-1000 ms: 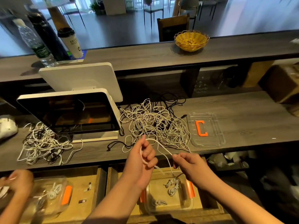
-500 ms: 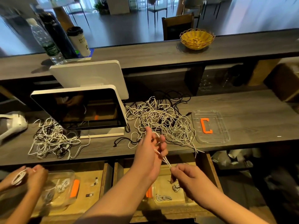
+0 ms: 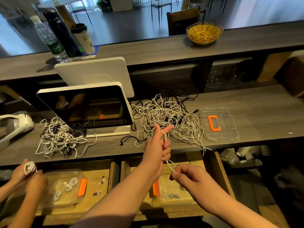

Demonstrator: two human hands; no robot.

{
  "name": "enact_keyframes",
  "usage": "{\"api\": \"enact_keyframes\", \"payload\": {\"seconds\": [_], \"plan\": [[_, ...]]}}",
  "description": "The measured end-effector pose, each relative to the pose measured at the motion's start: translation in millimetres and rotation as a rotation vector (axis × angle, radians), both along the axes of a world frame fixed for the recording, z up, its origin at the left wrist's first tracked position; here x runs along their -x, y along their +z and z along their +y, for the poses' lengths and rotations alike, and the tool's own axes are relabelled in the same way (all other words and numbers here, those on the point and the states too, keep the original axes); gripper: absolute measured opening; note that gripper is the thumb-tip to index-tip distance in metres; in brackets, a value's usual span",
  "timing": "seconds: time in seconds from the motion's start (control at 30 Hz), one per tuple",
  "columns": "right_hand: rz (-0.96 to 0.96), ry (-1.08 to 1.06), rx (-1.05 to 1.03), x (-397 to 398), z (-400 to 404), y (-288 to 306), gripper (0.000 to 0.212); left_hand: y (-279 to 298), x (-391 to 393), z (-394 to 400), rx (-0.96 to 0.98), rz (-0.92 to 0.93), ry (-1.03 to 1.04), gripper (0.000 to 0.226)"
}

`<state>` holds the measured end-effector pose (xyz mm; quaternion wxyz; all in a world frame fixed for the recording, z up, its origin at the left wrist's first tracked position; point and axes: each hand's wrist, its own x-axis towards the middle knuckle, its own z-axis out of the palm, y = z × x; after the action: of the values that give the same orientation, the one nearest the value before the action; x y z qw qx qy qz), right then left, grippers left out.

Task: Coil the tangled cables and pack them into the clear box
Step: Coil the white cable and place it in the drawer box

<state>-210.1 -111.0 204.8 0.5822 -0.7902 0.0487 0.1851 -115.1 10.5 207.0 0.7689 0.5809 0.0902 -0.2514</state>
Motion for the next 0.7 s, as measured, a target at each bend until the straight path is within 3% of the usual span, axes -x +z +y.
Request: {"api": "enact_keyframes", "payload": {"seconds": [0.27, 0.43, 0.53, 0.7], "plan": [[-0.328, -0.006, 0.158, -10, -8, 22, 0.018, 2, 6, -13, -0.242, -0.091, -0.399, 0.058], [-0.48, -0.09, 0.476, -21, -13, 21, 0.008, 5, 13, -13, -0.17, 0.039, -0.48, 0.061], [-0.561, -0.14, 0.609, -25, -18, 20, 0.017, 10, 11, -8, -0.154, 0.055, -0.569, 0.07], [-0.548, -0.182, 0.61, -30, -33, 21, 0.031, 3, 12, 3, -0.071, 0.1, -0.74, 0.062]]}}
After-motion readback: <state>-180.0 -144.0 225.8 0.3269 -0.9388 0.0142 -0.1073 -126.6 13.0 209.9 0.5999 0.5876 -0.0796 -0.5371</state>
